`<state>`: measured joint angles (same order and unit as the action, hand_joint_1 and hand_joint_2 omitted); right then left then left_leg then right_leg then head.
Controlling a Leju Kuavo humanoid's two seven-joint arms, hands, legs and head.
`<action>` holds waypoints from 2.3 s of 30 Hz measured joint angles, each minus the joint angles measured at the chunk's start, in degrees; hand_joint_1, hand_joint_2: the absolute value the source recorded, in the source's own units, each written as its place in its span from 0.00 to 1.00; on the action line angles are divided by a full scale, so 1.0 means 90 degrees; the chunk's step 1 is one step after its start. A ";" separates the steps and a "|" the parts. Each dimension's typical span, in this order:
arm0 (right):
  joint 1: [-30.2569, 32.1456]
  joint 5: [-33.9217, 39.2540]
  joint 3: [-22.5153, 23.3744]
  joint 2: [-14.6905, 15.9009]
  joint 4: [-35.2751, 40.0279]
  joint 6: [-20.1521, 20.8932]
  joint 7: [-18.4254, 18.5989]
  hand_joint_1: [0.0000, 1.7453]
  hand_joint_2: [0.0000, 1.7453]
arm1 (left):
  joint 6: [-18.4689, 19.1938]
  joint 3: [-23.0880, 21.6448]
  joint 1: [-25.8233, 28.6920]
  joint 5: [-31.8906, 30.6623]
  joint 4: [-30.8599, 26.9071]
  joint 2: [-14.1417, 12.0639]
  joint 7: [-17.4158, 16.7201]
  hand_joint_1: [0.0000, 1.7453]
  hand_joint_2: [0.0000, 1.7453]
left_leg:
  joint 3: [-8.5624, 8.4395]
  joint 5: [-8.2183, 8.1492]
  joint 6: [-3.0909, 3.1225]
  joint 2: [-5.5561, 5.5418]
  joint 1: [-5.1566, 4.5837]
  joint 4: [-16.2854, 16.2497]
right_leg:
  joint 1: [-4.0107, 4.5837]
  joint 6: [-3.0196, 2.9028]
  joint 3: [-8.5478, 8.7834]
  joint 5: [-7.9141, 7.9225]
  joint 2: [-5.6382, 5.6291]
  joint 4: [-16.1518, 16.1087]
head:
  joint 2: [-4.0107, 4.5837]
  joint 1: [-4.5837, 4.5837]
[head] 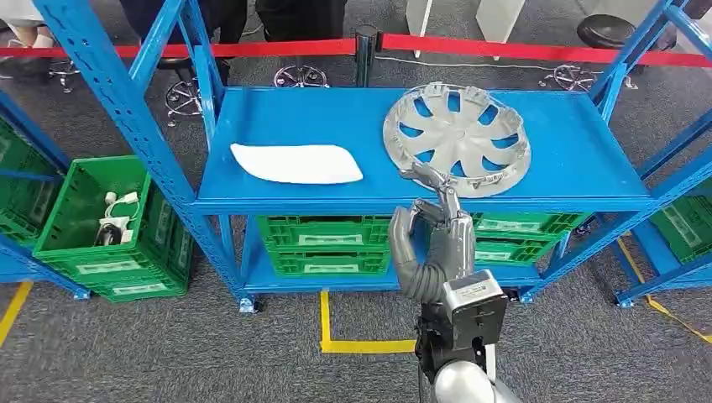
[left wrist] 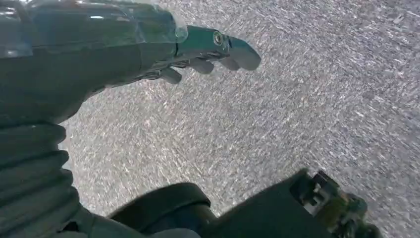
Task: Take the parts from the cabinet and place them on the table.
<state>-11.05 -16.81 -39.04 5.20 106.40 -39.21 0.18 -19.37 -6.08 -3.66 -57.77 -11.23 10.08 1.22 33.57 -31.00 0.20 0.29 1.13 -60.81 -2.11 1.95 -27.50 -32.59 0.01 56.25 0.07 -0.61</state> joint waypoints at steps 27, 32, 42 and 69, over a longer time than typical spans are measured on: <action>-0.0058 0.0182 -0.0134 0.0022 -0.0129 0.0000 0.0051 1.00 1.00 | 0.0041 -0.0294 -0.0046 -0.0116 -0.0005 -0.0007 -0.0056 0.00 1.00 | 0.0072 0.0253 -0.0175 0.0014 -0.0049 0.0136 | 0.0167 -0.0124 -0.0119 0.0107 -0.0011 0.0117 | 0.0000 0.0141; -0.0087 0.0034 -0.0151 0.0024 -0.0131 0.0000 0.0065 1.00 1.00 | 0.0012 -0.0333 -0.0039 -0.0073 -0.0005 -0.0015 -0.0056 0.00 1.00 | 0.0082 0.0253 -0.0047 -0.0012 -0.0058 0.0107 | 0.0152 -0.0146 -0.0079 0.0119 -0.0005 0.0076 | -0.0002 0.0025; -0.0192 -0.1011 -0.0126 0.0148 -0.0253 -0.0002 0.0836 1.00 1.00 | -0.0024 -0.0505 -0.0042 -0.0017 -0.0005 -0.0007 -0.0049 0.00 1.00 | 0.0082 0.0206 0.0034 -0.0024 -0.0125 0.0106 | 0.0112 -0.0128 -0.0048 0.0121 -0.0003 -0.0009 | -0.0002 -0.0104; -0.0992 -0.3806 0.1999 0.3198 -0.2657 0.1110 0.4017 1.00 1.00 | -0.0121 -0.1345 -0.0050 0.0410 -0.0015 0.0022 -0.0182 0.00 1.00 | 0.0061 0.0252 0.0076 -0.0064 -0.0121 0.0106 | 0.0112 0.0041 -0.0010 0.0136 0.0062 -0.0024 | -0.0002 -0.0063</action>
<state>-19.97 -51.06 -21.05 33.99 82.49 -29.22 36.33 -20.46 -18.18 -4.11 -54.08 -11.37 10.27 -0.41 34.12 -28.72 0.88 -0.29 0.05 -59.86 -1.11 2.32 -27.59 -31.36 0.57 56.04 0.04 -1.18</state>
